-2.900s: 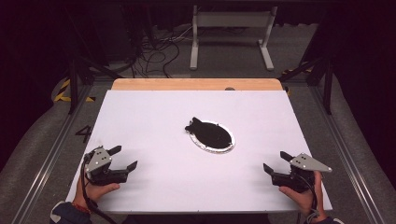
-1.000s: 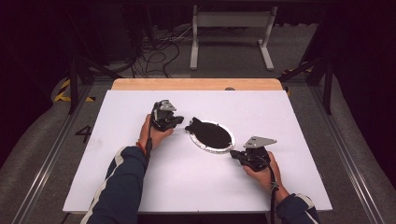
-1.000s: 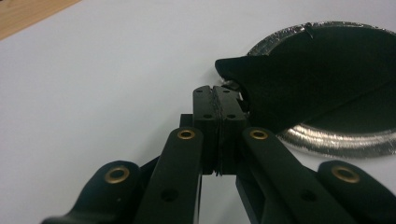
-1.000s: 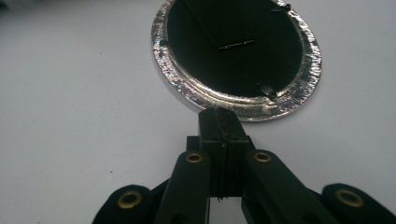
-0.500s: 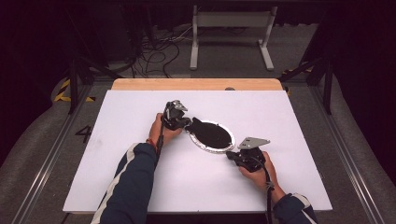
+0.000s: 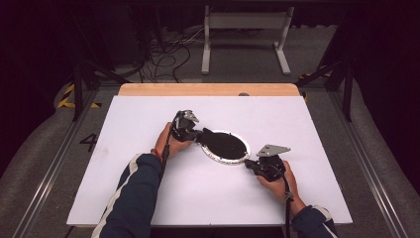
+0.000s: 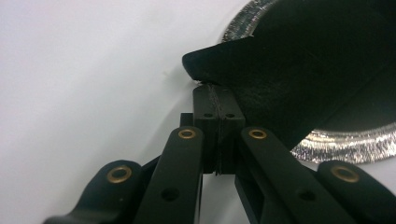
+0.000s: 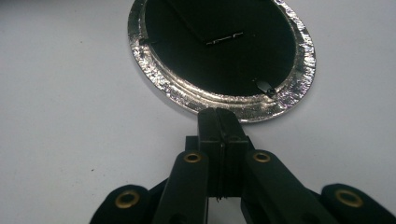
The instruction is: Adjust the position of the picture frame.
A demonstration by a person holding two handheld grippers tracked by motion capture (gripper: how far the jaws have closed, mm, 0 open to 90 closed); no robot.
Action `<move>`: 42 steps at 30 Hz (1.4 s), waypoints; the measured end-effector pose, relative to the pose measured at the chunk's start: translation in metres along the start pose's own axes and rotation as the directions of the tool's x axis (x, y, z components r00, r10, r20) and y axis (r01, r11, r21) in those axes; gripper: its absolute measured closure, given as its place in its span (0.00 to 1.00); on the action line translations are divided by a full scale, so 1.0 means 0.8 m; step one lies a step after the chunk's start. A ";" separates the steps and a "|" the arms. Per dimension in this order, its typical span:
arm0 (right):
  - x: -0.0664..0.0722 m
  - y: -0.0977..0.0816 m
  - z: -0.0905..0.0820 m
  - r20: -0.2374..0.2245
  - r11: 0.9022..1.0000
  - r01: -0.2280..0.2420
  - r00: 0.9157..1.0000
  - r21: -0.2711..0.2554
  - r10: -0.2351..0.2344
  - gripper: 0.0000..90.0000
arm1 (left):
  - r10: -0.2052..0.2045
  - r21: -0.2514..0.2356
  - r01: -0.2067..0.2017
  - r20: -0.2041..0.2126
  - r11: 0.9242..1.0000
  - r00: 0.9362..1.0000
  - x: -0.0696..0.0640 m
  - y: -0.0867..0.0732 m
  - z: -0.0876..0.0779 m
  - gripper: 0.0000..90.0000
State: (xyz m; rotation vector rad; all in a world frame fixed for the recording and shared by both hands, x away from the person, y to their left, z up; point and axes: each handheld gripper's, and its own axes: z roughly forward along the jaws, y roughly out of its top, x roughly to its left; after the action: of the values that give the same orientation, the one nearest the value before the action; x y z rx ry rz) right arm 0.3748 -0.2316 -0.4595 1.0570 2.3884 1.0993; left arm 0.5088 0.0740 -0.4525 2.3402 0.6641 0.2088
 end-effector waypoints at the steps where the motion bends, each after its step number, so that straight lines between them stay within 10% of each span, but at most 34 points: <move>1: 0.000 0.000 0.000 0.001 1.000 0.001 1.000 0.001 -0.001 1.00 | 0.003 0.004 -0.003 0.004 1.000 1.000 -0.003 -0.002 -0.002 1.00; 16: -0.004 -0.003 -0.005 0.002 1.000 -0.016 1.000 0.010 0.016 1.00 | 0.142 0.031 -0.141 -0.008 0.989 0.990 -0.056 -0.038 -0.032 1.00; 29: -0.008 -0.005 -0.008 0.018 1.000 -0.012 1.000 0.007 0.012 1.00 | 0.144 -0.009 -0.144 0.033 0.990 0.989 -0.073 -0.056 -0.041 1.00; 42: -0.001 -0.008 -0.012 -0.002 1.000 0.010 1.000 0.012 -0.010 1.00 | 0.109 -0.079 -0.112 -0.039 0.991 0.993 -0.068 -0.051 -0.055 0.99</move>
State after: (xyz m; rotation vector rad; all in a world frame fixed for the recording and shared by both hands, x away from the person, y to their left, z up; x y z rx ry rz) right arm 0.3674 -0.2401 -0.4580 1.0479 2.4020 1.0839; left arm 0.4315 0.0967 -0.4446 2.3016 0.5328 0.3206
